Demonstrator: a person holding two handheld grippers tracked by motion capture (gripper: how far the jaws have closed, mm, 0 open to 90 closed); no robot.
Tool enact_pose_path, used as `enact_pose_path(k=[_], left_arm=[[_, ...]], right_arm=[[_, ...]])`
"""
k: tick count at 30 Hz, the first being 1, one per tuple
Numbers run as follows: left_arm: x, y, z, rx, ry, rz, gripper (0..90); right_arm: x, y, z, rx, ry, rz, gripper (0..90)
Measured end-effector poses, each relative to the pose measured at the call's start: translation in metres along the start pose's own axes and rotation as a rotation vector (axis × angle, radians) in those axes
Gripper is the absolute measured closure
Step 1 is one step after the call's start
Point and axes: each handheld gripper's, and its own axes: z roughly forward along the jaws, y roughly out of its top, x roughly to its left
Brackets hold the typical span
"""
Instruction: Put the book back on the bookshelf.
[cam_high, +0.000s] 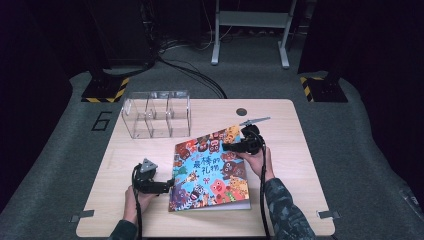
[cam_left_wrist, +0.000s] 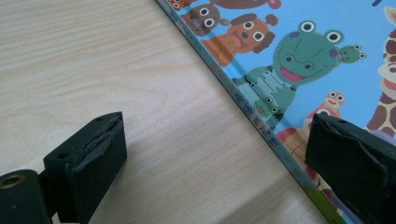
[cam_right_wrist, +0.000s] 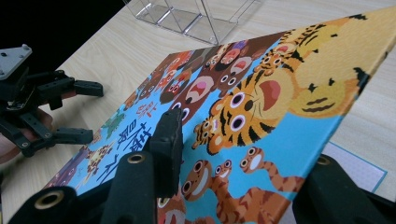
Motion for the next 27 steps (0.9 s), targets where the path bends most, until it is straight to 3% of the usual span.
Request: enact_pose_path(k=[4,8,10,11,18,27], left_arm=[[0.002,0.000,-0.001,0.001,-0.013,-0.007,5.1],[0.002,0.005,0.000,0.036,-0.020,-0.039,1.7],[0.003,0.007,-0.001,0.065,-0.044,-0.043,0.0],[0.002,0.008,0.000,0.051,-0.054,-0.066,0.0],[0.000,0.014,-0.002,0.050,-0.129,-0.089,0.0],[-0.007,0.023,0.003,0.063,-0.159,-0.075,0.0]], right_arm=[[0.004,-0.002,-0.003,-0.013,-0.011,-0.019,55.5],[0.006,-0.004,-0.005,-0.033,-0.015,-0.038,55.4],[0.007,-0.005,-0.006,-0.040,-0.017,-0.045,55.4],[0.008,-0.006,-0.006,-0.046,-0.018,-0.046,55.3],[0.011,-0.010,-0.011,-0.087,-0.021,-0.088,55.2],[0.011,-0.016,-0.014,-0.130,-0.016,-0.109,55.2]])
